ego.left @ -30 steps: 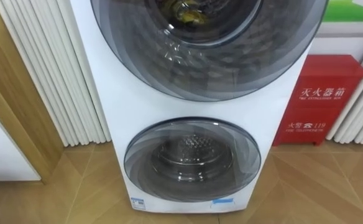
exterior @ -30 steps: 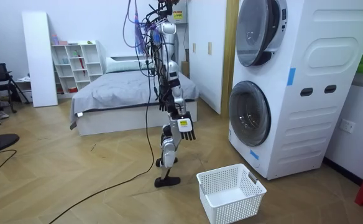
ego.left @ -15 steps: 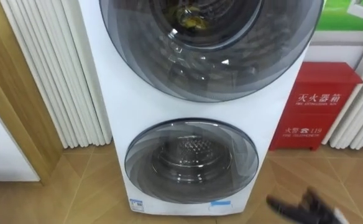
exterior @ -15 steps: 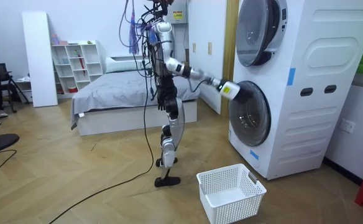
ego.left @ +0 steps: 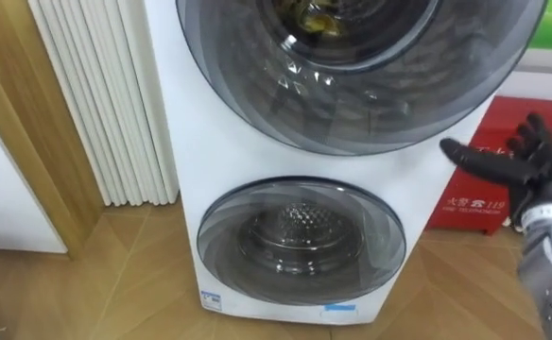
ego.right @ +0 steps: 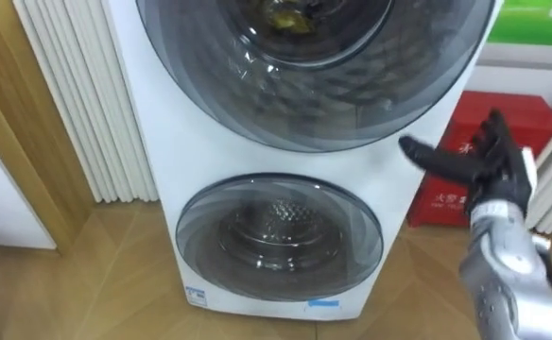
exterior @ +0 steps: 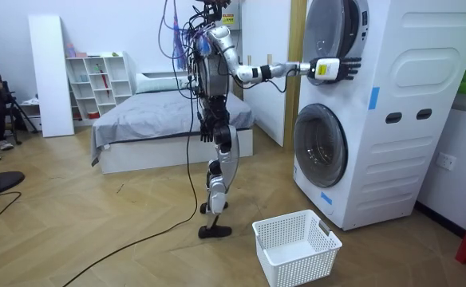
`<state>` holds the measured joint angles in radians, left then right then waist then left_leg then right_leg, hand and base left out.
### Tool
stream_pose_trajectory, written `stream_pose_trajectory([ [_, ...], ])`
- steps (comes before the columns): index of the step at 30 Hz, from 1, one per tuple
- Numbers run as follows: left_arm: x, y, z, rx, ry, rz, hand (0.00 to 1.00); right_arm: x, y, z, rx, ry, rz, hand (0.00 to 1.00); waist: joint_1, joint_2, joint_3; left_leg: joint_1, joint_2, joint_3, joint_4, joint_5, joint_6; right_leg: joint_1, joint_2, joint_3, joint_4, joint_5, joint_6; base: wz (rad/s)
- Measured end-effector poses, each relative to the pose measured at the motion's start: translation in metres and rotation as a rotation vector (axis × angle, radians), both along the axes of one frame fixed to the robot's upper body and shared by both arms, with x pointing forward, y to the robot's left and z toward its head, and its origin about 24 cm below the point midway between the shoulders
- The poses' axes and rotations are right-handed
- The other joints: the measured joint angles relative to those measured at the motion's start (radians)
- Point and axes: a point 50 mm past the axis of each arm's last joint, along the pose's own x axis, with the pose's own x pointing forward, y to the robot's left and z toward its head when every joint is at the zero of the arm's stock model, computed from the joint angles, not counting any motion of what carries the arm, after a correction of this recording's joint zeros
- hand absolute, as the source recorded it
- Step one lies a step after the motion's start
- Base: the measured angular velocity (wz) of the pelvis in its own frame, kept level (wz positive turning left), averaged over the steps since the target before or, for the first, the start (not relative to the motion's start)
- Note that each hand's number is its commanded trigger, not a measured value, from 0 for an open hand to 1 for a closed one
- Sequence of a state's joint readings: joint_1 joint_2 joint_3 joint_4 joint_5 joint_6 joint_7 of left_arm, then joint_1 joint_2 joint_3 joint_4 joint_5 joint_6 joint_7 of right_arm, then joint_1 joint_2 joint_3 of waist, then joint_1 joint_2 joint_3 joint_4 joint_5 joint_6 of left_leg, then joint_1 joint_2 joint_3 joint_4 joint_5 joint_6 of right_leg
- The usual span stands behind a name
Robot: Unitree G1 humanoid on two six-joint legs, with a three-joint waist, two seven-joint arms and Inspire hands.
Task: Pick clothes from washing machine
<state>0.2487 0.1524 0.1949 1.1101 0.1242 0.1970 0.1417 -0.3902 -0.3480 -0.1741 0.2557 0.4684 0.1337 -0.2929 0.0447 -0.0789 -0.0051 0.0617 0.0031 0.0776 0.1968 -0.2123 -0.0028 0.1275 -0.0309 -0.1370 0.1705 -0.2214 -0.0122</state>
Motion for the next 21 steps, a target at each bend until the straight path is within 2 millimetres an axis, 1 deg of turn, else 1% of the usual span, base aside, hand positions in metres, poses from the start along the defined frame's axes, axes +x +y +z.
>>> stream_pose_trajectory([
  [2,0.0,0.0,0.0,-0.002,0.0,0.001,0.0,0.004,-0.002,0.012,0.013,-0.036,-0.002,0.0,0.01,-0.001,-0.0004,0.0,0.0,0.0,0.0,0.0,0.0,0.0,-0.001,-0.004,0.0,0.0,0.0,0.0],
  [6,0.001,0.0,0.0,-0.001,-0.001,0.0,0.0,0.008,-0.005,0.024,0.03,-0.067,0.003,0.0,0.016,-0.003,0.0006,0.001,0.0,-0.013,-0.002,0.0,0.0,0.006,0.0,-0.013,0.0,0.0,0.0,0.08],
  [7,0.003,0.001,0.001,0.001,-0.002,-0.003,0.0,0.008,-0.007,0.025,0.037,-0.072,0.005,0.0,0.018,-0.006,0.0013,0.001,-0.001,-0.025,-0.002,0.0,0.0,0.008,0.0,-0.018,0.0,0.0,0.0,0.16],
  [8,0.005,0.002,0.001,0.005,-0.008,-0.015,0.0,0.008,-0.01,0.027,0.04,-0.072,0.003,0.0,0.019,-0.009,0.0031,0.001,-0.001,-0.029,-0.002,0.0,0.0,0.01,0.0,-0.029,0.0,0.0,0.0,0.17],
  [9,0.006,0.002,0.001,0.008,-0.009,-0.025,0.0,0.007,-0.012,0.027,0.041,-0.07,0.001,0.0,0.02,-0.011,0.004,0.001,-0.001,-0.031,-0.003,0.0,0.0,0.012,0.0,-0.033,0.0,0.0,0.0,0.13],
  [11,0.009,0.003,0.002,0.016,-0.012,-0.055,0.0,0.008,-0.015,0.032,0.024,-0.062,-0.001,0.0,0.036,-0.018,0.0081,-0.001,0.0,-0.034,-0.002,0.0,0.0,0.008,0.001,-0.036,-0.001,0.0,0.0,-0.02],
  [12,0.01,0.003,0.002,0.017,-0.009,-0.064,0.0,0.01,-0.015,0.035,0.02,-0.064,0.0,0.0,0.036,-0.02,0.0088,-0.003,0.0,-0.034,-0.002,0.0,0.0,0.006,0.001,-0.039,-0.001,0.0,0.0,-0.06],
  [14,0.014,0.005,0.003,0.026,-0.021,-0.086,0.0,0.012,-0.019,0.042,-0.005,-0.064,-0.006,0.0,0.038,-0.026,0.0074,-0.014,-0.001,-0.039,-0.001,0.0,0.0,-0.002,-0.001,-0.06,-0.001,0.0,0.0,0.02],
  [16,0.016,0.007,0.004,0.033,-0.025,-0.097,0.0,0.015,-0.018,0.044,-0.026,-0.057,0.002,0.0,0.038,-0.03,0.0063,-0.014,-0.001,-0.04,-0.001,0.0,0.0,-0.001,-0.001,-0.062,-0.001,0.0,0.0,0.03],
  [19,0.019,0.01,0.006,0.043,-0.041,-0.103,0.0,0.022,-0.017,0.052,-0.018,-0.069,0.004,0.0,0.037,-0.032,0.0067,-0.014,-0.001,-0.04,0.0,0.0,0.0,-0.002,-0.001,-0.064,-0.001,0.0,0.0,0.0],
  [21,0.021,0.012,0.007,0.044,-0.05,-0.107,0.0,0.023,-0.018,0.054,-0.018,-0.069,0.001,0.0,0.039,-0.034,0.0067,-0.016,-0.001,-0.042,0.0,0.0,0.0,-0.003,-0.001,-0.066,-0.001,0.0,0.0,0.0],
])
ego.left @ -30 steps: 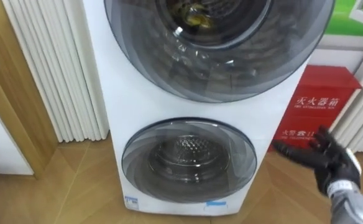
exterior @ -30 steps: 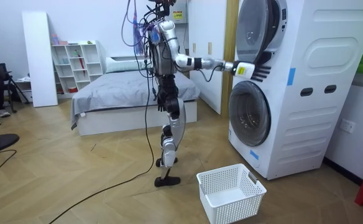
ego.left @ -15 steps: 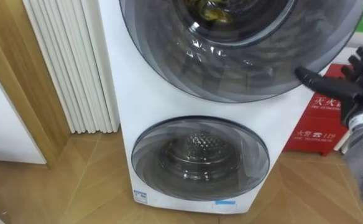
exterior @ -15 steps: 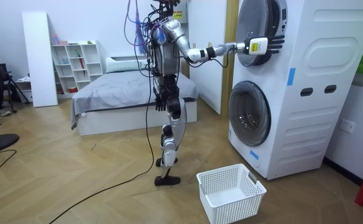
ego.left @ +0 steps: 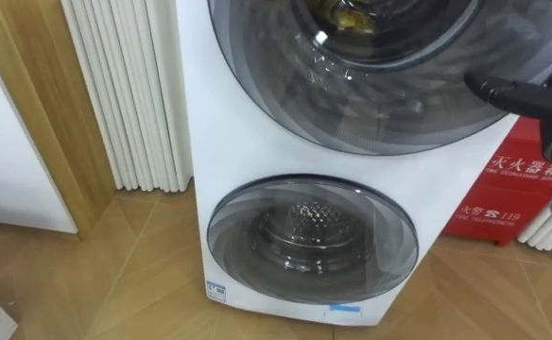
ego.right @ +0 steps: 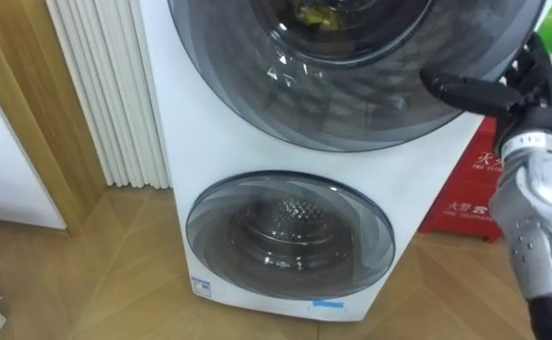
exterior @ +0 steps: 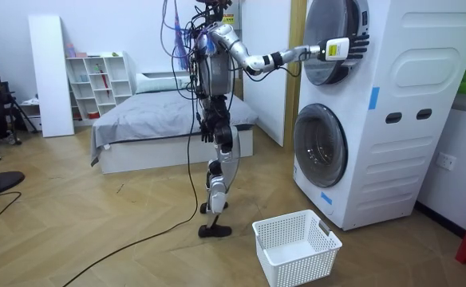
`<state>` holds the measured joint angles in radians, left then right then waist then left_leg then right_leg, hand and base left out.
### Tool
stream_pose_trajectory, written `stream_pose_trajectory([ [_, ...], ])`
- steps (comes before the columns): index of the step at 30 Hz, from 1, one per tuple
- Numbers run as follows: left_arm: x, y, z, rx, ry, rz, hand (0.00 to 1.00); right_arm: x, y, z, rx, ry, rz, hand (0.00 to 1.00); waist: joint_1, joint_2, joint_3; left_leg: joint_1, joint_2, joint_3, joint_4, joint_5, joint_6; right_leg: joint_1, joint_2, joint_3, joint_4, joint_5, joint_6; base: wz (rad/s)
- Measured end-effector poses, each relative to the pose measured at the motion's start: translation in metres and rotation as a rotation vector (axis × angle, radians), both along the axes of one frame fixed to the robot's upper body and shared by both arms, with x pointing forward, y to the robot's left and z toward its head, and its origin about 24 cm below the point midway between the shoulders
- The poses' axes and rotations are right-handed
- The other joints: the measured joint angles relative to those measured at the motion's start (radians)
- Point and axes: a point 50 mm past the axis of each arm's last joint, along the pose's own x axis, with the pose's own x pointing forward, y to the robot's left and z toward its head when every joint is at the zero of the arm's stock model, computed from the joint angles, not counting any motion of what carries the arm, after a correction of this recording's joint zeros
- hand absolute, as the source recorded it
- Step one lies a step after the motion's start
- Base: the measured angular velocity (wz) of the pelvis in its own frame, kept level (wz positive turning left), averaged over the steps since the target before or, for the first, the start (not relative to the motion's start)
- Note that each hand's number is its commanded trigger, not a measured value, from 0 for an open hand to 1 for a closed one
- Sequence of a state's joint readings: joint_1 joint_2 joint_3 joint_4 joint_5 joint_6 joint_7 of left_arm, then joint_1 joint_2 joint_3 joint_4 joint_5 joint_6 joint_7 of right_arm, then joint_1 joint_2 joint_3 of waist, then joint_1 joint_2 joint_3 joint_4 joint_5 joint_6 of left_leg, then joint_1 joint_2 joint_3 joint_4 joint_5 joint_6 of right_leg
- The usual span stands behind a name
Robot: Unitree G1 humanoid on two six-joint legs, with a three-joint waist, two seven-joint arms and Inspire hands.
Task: Pick clothes from washing machine
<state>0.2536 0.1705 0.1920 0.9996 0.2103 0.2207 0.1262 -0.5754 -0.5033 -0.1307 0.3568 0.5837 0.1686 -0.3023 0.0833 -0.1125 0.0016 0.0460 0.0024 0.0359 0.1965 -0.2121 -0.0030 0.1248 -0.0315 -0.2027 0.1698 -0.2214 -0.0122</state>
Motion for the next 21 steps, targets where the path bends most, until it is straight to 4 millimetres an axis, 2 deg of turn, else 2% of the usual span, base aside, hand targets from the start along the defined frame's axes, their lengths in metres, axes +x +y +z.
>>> stream_pose_trajectory([
  [4,0.0,0.002,0.0,0.003,-0.001,0.008,0.0,0.003,0.004,0.012,-0.004,-0.032,0.017,0.0,-0.001,-0.001,-0.0015,-0.003,0.0,-0.006,0.0,0.0,0.0,-0.002,-0.001,-0.02,0.0,0.0,0.0,0.02],
  [9,0.0,0.004,0.001,0.011,-0.006,0.016,0.0,0.003,0.007,0.016,-0.037,-0.035,0.033,0.0,-0.009,-0.002,-0.0033,-0.01,-0.001,-0.01,-0.001,0.0,0.0,-0.004,-0.001,-0.021,0.001,0.0,0.0,-0.01],
  [14,-0.002,0.003,0.001,0.009,0.005,-0.003,0.0,0.002,0.019,0.025,-0.137,-0.061,0.068,0.0,-0.017,0.003,-0.0062,-0.001,0.003,0.009,-0.008,0.0,0.0,-0.014,0.002,-0.002,0.0,0.0,0.0,-0.14],
  [17,-0.001,0.003,0.001,0.009,0.004,-0.012,0.0,-0.002,0.026,0.023,-0.197,-0.063,0.086,0.0,-0.007,0.009,-0.0093,0.015,0.006,-0.002,-0.016,0.001,0.0,-0.009,0.005,0.005,0.005,0.0,0.0,-0.33],
  [18,-0.001,0.002,0.001,0.008,0.006,-0.013,0.0,-0.005,0.028,0.02,-0.216,-0.059,0.099,0.0,0.0,0.014,-0.0123,0.03,0.011,-0.036,-0.025,0.001,0.0,-0.015,0.009,-0.004,0.027,0.0,0.0,-0.44],
  [19,-0.001,0.001,0.0,0.006,0.011,-0.024,0.0,-0.008,0.031,0.015,-0.228,-0.053,0.117,0.0,0.005,0.03,-0.0143,0.056,0.029,-0.09,-0.038,0.002,0.0,-0.044,0.017,-0.023,0.097,-0.001,0.0,-0.64],
  [20,0.001,0.002,0.001,0.009,0.006,-0.04,0.0,-0.012,0.036,0.011,-0.236,-0.056,0.144,0.0,0.008,0.049,-0.0086,0.074,0.058,-0.177,-0.04,0.002,0.0,-0.096,0.029,-0.011,0.14,-0.018,-0.002,-0.67],
  [21,0.0,0.005,0.002,0.017,0.002,-0.041,0.0,-0.015,0.041,0.012,-0.24,-0.068,0.166,0.0,0.011,0.043,-0.0117,0.072,0.061,-0.206,-0.039,0.002,-0.001,-0.114,0.043,0.014,0.078,-0.007,-0.016,-0.64],
])
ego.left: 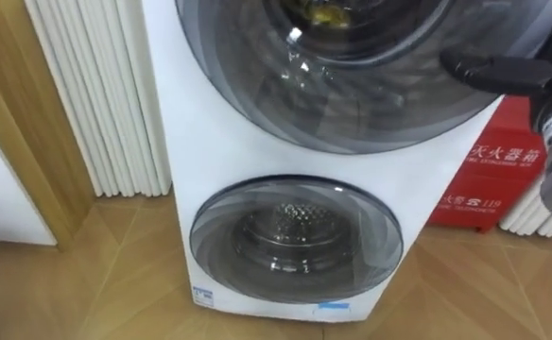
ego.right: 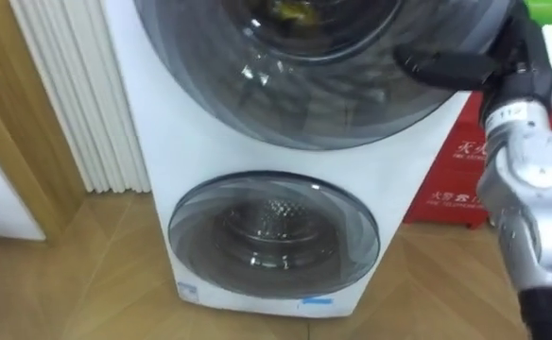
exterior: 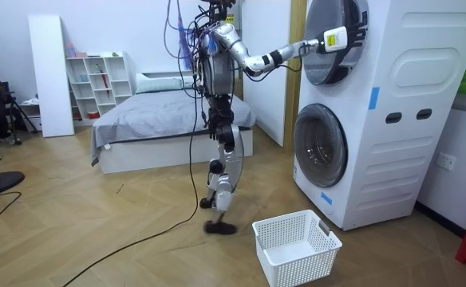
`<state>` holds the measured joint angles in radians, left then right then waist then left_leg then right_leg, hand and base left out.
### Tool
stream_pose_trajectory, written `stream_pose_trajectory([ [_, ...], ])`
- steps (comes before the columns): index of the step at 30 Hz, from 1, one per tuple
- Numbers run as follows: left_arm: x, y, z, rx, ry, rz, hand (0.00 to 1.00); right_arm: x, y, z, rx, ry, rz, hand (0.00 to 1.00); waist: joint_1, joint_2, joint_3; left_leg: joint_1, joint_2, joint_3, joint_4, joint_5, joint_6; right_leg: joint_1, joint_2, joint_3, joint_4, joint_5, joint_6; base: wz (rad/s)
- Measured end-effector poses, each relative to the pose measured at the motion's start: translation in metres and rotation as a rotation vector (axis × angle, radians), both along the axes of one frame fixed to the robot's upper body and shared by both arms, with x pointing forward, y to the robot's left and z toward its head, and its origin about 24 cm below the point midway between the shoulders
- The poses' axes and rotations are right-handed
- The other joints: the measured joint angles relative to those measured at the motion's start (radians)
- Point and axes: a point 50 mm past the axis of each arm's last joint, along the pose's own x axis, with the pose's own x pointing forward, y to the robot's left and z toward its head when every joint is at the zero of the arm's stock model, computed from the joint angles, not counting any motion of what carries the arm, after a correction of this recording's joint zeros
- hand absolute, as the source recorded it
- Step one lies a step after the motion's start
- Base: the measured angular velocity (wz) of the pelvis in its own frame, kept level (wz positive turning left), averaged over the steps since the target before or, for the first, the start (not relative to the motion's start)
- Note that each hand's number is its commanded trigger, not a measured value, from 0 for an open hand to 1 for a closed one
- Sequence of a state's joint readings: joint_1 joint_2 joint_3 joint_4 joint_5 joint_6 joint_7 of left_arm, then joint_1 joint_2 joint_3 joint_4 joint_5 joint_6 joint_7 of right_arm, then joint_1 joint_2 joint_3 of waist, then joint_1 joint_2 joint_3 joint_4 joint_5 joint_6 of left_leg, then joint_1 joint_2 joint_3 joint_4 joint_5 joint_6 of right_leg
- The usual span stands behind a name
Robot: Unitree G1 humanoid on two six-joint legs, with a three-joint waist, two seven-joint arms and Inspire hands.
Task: Pick clothes from washing machine
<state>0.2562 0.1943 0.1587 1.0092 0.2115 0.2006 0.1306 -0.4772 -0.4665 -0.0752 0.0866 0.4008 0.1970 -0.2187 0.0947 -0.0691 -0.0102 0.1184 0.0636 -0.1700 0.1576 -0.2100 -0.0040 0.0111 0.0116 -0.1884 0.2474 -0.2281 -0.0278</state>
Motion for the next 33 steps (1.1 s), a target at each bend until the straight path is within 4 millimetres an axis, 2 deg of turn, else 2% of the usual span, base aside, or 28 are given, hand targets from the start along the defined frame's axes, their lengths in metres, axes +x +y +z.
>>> stream_pose_trajectory([
  [1,-0.008,0.003,0.0,0.007,0.015,0.015,0.0,-0.007,0.011,0.001,-0.022,-0.025,0.058,0.0,-0.001,-0.004,-0.0034,-0.005,0.016,0.001,-0.001,-0.014,-0.033,0.004,0.009,-0.017,-0.075,0.087,-0.032,-0.29],
  [2,-0.011,0.002,-0.001,0.004,0.033,0.016,0.0,-0.013,0.021,-0.007,-0.033,-0.028,0.1,0.0,-0.027,-0.003,-0.0037,0.001,0.028,0.067,-0.006,-0.017,-0.048,0.017,0.016,-0.045,-0.077,0.097,-0.035,-0.05],
  [3,-0.012,0.0,-0.001,0.0,0.042,0.006,0.0,-0.017,0.025,-0.011,-0.031,-0.023,0.115,0.0,-0.039,-0.003,-0.0036,0.002,0.03,0.109,-0.005,-0.016,-0.05,0.023,0.016,-0.057,-0.077,0.097,-0.035,0.28],
  [5,-0.008,-0.006,-0.004,-0.022,0.052,-0.049,0.0,-0.027,0.029,-0.029,-0.009,0.011,0.132,0.0,-0.062,-0.003,-0.001,-0.002,0.033,0.228,-0.013,-0.011,-0.051,0.04,0.015,-0.055,-0.079,0.096,-0.033,0.32],
  [6,-0.008,-0.007,-0.004,-0.025,0.055,-0.059,0.0,-0.028,0.03,-0.032,-0.001,0.014,0.133,0.0,-0.062,-0.003,-0.0011,0.001,0.033,0.248,-0.013,-0.01,-0.05,0.04,0.016,-0.053,-0.079,0.096,-0.032,0.11],
  [8,-0.009,-0.008,-0.005,-0.029,0.068,-0.071,0.0,-0.035,0.028,-0.044,0.013,0.034,0.131,0.0,-0.052,-0.007,0.0059,0.01,0.025,0.254,-0.015,-0.009,-0.049,0.04,0.018,-0.039,-0.081,0.095,-0.031,-0.15],
  [12,-0.008,-0.012,-0.006,-0.04,0.074,-0.098,0.0,-0.043,0.035,-0.066,0.04,0.11,0.189,0.0,-0.056,-0.011,0.0069,0.01,0.016,0.26,-0.013,-0.01,-0.048,0.039,0.013,-0.033,-0.082,0.093,-0.028,-0.09],
  [15,-0.003,-0.015,-0.007,-0.05,0.055,-0.112,0.0,-0.054,0.044,-0.087,0.07,0.179,0.256,0.0,-0.059,0.003,0.0118,0.006,0.013,0.273,-0.01,-0.016,-0.036,0.039,0.011,-0.022,-0.082,0.087,-0.026,0.0],
  [17,-0.005,-0.018,-0.007,-0.058,0.056,-0.116,0.0,-0.068,0.053,-0.105,0.094,0.243,0.313,0.0,-0.059,0.016,0.0085,0.001,0.011,0.274,-0.004,-0.018,-0.033,0.038,0.01,-0.016,-0.08,0.084,-0.026,0.0],
  [20,-0.009,-0.019,-0.008,-0.067,0.06,-0.115,0.0,-0.078,0.057,-0.115,0.108,0.273,0.363,0.0,-0.059,0.031,0.0035,-0.002,0.011,0.274,0.003,-0.018,-0.033,0.038,0.01,-0.015,-0.077,0.084,-0.026,0.0],
  [23,-0.011,-0.02,-0.009,-0.083,0.065,-0.116,0.0,-0.079,0.06,-0.115,0.1,0.276,0.408,0.0,-0.06,0.041,0.0008,-0.003,0.011,0.275,0.011,-0.017,-0.033,0.039,0.01,-0.016,-0.079,0.084,-0.026,0.0],
  [27,-0.017,-0.022,-0.01,-0.109,0.094,-0.109,0.0,-0.086,0.064,-0.121,0.11,0.291,0.435,0.0,-0.063,0.04,-0.0008,-0.003,0.011,0.275,0.011,-0.017,-0.033,0.04,0.009,-0.019,-0.08,0.084,-0.027,0.0],
  [33,-0.011,-0.024,-0.011,-0.122,0.084,-0.111,0.0,-0.091,0.07,-0.126,0.118,0.308,0.467,0.0,-0.06,0.04,0.0008,-0.002,0.009,0.278,0.009,-0.017,-0.032,0.04,0.008,-0.017,-0.081,0.084,-0.026,0.0],
])
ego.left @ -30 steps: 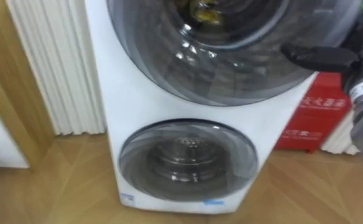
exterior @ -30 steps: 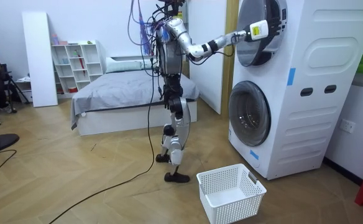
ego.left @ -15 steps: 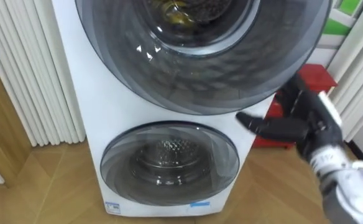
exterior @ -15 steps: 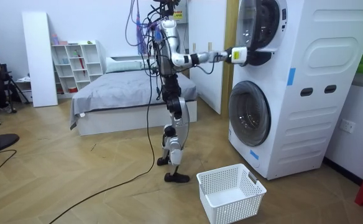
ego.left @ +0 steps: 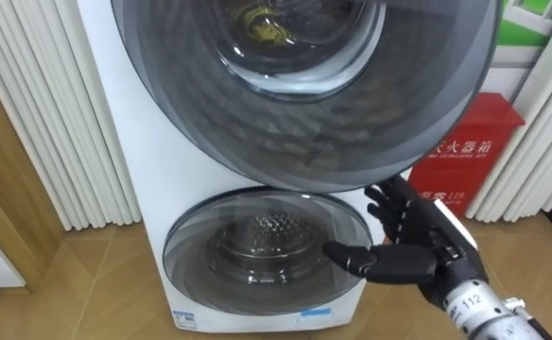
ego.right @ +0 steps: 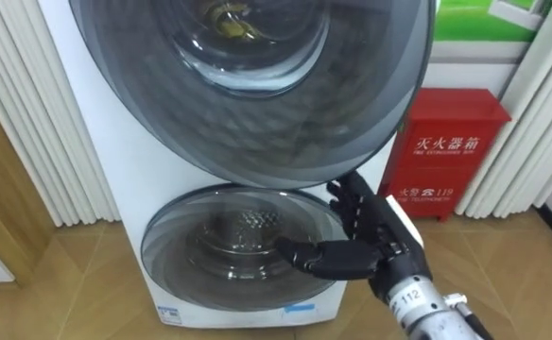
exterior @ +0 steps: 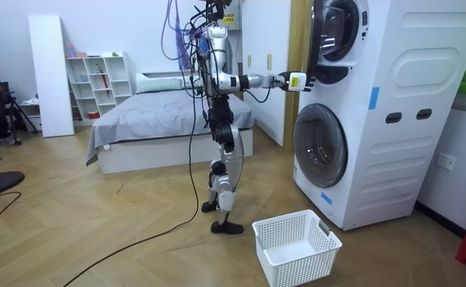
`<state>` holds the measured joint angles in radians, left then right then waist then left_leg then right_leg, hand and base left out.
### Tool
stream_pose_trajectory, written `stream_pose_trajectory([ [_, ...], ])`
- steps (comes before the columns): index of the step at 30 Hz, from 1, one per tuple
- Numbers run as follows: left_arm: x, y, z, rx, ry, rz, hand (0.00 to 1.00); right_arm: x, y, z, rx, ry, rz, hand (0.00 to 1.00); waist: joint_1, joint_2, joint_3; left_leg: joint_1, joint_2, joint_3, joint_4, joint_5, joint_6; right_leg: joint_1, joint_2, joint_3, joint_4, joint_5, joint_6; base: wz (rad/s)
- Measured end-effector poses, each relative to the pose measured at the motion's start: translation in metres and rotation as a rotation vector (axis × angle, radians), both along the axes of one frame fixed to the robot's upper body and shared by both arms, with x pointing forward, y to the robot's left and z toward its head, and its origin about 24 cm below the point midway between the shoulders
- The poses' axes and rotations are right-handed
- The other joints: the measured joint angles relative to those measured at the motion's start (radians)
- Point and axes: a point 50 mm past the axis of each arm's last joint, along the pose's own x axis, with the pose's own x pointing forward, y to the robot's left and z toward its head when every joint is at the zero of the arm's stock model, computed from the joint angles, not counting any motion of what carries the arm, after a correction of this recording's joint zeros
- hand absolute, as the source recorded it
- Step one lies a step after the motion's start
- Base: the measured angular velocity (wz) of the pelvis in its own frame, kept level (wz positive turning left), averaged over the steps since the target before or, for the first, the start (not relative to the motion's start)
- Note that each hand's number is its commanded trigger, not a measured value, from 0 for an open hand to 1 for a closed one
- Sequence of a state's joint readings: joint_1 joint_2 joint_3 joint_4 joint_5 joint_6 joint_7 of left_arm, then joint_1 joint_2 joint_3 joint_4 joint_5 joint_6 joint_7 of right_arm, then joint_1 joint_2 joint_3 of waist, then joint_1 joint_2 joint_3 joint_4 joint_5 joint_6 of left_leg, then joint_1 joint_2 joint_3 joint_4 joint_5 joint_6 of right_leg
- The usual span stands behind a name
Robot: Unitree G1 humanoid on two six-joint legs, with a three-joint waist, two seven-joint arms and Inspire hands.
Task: Pick clothes from washing machine
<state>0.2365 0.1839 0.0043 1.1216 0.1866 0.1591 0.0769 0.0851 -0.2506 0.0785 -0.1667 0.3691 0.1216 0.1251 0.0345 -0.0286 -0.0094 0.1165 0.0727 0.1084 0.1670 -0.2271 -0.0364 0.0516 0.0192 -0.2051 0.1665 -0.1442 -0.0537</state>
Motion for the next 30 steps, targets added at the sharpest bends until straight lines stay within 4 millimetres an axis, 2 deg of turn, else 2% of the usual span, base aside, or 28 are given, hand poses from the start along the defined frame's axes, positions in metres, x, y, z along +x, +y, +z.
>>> stream_pose_trajectory([
  [3,0.005,-0.001,0.0,-0.004,-0.014,-0.014,0.0,0.0,0.001,0.001,-0.002,-0.005,0.003,0.0,0.0,0.001,0.0033,0.0,0.001,0.0,0.0,0.0,0.0,0.0,0.0,0.0,0.0,0.0,0.0,0.0],
  [8,0.006,-0.001,0.0,-0.011,-0.035,-0.017,0.0,0.0,0.0,0.007,-0.002,-0.024,-0.004,0.0,0.0,-0.015,0.0123,-0.009,0.001,-0.001,0.002,0.0,0.0,-0.009,0.0,0.0,0.001,-0.003,0.001,0.0],
  [15,0.003,-0.002,-0.001,-0.014,-0.028,-0.019,0.0,-0.001,-0.001,0.028,-0.03,-0.108,-0.06,0.0,-0.001,-0.017,0.0104,-0.029,0.002,0.003,0.002,0.0,0.0,-0.034,0.002,0.002,0.005,0.0,-0.002,-0.05],
  [20,0.004,-0.002,-0.001,-0.012,-0.035,-0.011,0.0,-0.002,-0.001,0.042,-0.08,-0.168,-0.089,0.0,0.002,-0.006,0.0061,-0.017,0.004,0.026,-0.003,0.0,0.0,-0.033,0.003,0.014,0.007,0.0,-0.002,-0.12],
  [24,0.009,-0.001,-0.001,-0.013,-0.059,-0.005,0.0,-0.004,-0.004,0.055,-0.09,-0.227,-0.111,0.0,0.003,-0.005,0.0065,-0.017,0.004,0.026,-0.003,0.0,0.0,-0.033,0.003,0.014,0.008,-0.001,-0.002,-0.01],
  [30,0.005,-0.003,-0.002,-0.022,-0.046,-0.002,0.0,-0.005,-0.002,0.069,-0.086,-0.291,-0.115,0.0,0.001,-0.004,0.0075,-0.019,0.003,0.027,-0.001,0.0,0.0,-0.04,0.002,0.018,0.021,-0.001,-0.003,0.0],
])
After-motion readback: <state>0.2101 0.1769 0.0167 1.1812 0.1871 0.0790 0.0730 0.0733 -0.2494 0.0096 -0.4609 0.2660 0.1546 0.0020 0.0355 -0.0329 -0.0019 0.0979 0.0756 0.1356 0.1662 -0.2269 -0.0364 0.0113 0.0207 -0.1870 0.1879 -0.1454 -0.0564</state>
